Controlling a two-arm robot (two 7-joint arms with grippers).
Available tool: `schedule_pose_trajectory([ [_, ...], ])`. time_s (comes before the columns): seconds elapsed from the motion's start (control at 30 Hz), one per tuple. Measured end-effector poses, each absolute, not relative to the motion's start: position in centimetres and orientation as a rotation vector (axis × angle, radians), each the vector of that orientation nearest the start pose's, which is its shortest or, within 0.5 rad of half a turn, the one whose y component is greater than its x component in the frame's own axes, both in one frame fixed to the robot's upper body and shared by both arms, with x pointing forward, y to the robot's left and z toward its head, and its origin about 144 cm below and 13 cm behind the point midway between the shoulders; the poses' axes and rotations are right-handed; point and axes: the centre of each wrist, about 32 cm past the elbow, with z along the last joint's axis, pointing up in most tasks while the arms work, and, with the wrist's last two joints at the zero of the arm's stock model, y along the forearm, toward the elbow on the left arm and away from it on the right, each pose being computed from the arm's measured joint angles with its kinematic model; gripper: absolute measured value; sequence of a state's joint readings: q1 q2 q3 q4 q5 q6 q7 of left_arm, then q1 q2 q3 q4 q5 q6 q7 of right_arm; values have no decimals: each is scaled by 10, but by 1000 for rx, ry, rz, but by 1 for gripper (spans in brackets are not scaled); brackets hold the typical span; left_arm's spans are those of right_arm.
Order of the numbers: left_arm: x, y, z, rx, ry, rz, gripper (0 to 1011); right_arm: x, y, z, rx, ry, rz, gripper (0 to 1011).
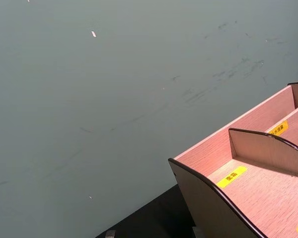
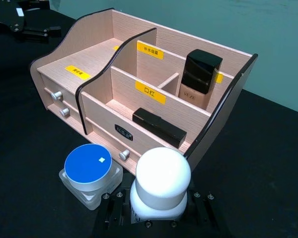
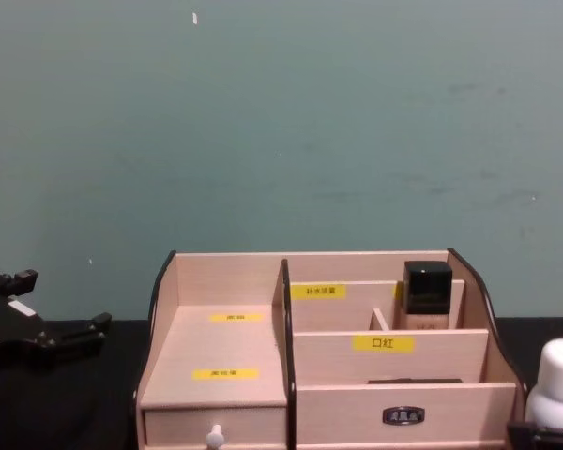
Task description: Pick up the facial cleanser and watermelon frost from the table and place them into the tiered storage box.
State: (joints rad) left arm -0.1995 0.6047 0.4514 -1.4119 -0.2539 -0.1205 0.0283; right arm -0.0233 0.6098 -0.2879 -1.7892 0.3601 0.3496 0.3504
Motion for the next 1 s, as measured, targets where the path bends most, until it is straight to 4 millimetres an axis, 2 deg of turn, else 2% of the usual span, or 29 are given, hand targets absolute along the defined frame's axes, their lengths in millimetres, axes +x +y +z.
schedule_pose_trajectory([
  [0.3,489,310,1140,304,-285,1248,1001,432,-286,1192,-377,99,-882,596],
  [0.53,489,310,1140,304,-285,1248,1001,428,-289,1205,-358,61,-856,596],
  [0.73,489,310,1140,305,-285,1248,1001,424,-292,1226,-313,-1,-829,596],
  [1.0,489,310,1140,304,-285,1248,1001,425,-286,1247,-258,-68,-776,596],
])
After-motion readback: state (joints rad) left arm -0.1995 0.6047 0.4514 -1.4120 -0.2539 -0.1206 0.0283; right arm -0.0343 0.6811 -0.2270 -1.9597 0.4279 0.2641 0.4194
